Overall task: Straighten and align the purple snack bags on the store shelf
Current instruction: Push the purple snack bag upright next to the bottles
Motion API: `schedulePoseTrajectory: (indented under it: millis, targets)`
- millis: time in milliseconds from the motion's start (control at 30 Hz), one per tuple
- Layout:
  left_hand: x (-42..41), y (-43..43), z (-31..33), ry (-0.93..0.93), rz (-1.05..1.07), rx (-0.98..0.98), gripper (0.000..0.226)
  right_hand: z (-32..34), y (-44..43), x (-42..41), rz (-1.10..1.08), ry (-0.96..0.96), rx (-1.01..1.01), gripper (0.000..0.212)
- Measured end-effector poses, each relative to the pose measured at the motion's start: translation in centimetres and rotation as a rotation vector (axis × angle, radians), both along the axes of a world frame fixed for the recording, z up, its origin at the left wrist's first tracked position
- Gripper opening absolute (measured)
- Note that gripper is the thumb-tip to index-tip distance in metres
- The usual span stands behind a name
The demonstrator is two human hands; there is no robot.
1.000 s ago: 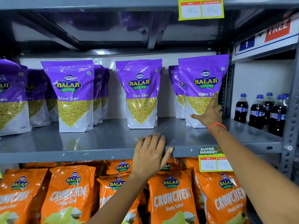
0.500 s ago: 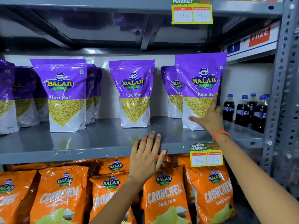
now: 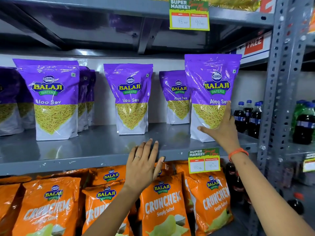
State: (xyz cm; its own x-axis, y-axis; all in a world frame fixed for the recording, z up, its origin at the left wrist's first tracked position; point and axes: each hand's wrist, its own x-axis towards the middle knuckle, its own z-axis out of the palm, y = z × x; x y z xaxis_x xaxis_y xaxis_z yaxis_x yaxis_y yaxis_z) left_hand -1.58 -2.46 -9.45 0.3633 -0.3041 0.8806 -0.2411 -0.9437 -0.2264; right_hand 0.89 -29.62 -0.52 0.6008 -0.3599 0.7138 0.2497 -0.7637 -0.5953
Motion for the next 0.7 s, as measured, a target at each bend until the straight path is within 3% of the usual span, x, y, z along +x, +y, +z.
schedulePoseTrajectory:
  millis: [600, 700]
  targets:
    - [-0.3, 0.0, 0.3, 0.075, 0.007, -0.004, 0.055, -0.3, 0.1, -2.2, -0.004, -0.046, 0.042, 0.134]
    - [-0.5, 0.0, 0.4, 0.096, 0.021, 0.000, 0.056, -0.8, 1.9, -2.5, -0.135, -0.149, 0.040, 0.124]
